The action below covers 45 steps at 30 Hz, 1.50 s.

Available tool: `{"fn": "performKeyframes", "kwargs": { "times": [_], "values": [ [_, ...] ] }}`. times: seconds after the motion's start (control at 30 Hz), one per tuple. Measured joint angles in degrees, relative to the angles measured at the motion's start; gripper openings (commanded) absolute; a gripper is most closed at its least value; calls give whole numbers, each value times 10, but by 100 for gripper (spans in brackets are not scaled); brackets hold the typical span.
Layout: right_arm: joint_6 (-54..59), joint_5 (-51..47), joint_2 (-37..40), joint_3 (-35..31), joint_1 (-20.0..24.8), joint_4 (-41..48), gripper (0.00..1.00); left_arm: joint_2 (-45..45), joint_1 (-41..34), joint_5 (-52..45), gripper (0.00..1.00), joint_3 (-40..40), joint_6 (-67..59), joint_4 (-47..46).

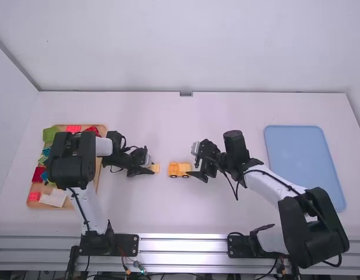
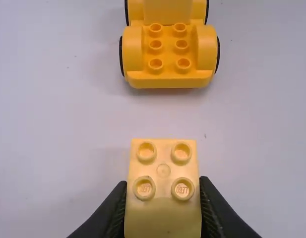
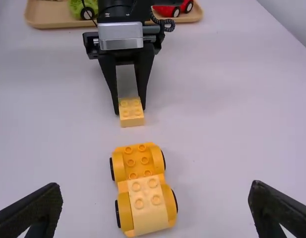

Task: Assemble lego blocks to make yellow taxi

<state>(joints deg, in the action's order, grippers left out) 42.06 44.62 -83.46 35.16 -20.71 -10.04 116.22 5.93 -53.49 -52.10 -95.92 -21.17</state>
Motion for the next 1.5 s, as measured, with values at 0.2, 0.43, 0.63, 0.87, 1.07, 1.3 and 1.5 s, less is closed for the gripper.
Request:
{"fn": "performKeyframes", "kwargs": {
  "times": [0.2, 0.43, 0.63, 0.87, 1.07, 1.3, 1.5],
  "values": [
    [1, 0, 0, 0, 0, 0, 99, 0, 0, 0, 51, 0, -1, -1],
    [0, 0, 0, 0, 0, 0, 99, 0, 0, -1, 42, 0, 2, -1],
    [1, 0, 0, 0, 0, 0, 99, 0, 0, -1, 31, 0, 2, 0],
    [-1, 0, 0, 0, 0, 2, 99, 0, 0, -1, 29, 0, 2, -3],
    [0, 0, 0, 0, 0, 1, 99, 0, 0, 6, 25, -24, 4, -96],
    [0, 0, -13, -7, 0, -42, 99, 1, 0, -21, 28, -94, 4, -179],
    [-9, 1, -95, -10, 0, -100, 99, 1, 0, -54, 21, -102, 4, -195]
  ]
}}
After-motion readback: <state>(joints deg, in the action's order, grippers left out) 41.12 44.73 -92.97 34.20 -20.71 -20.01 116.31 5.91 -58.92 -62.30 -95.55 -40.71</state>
